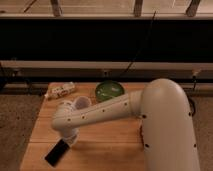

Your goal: Push the eraser across the table

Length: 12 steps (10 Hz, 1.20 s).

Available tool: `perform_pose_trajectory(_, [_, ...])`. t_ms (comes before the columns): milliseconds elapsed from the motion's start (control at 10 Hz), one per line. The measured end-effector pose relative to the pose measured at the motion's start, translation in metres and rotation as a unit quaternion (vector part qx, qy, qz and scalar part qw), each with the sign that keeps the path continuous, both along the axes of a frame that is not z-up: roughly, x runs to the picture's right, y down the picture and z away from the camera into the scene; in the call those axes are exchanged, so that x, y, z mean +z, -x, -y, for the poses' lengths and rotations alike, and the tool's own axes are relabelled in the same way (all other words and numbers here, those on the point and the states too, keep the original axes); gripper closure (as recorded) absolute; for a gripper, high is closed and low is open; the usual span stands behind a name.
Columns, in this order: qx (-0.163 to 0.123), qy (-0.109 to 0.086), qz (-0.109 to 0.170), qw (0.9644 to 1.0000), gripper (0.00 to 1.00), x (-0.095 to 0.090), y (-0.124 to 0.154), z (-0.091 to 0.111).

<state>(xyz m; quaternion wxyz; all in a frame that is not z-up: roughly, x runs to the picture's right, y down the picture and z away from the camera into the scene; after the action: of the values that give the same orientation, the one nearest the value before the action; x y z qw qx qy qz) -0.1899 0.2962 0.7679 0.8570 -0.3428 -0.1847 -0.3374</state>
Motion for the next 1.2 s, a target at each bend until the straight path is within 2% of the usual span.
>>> perform_pose_trajectory(1200, [-0.022, 0.011, 0.045, 0.9987, 0.94, -0.007, 0.045, -0.011])
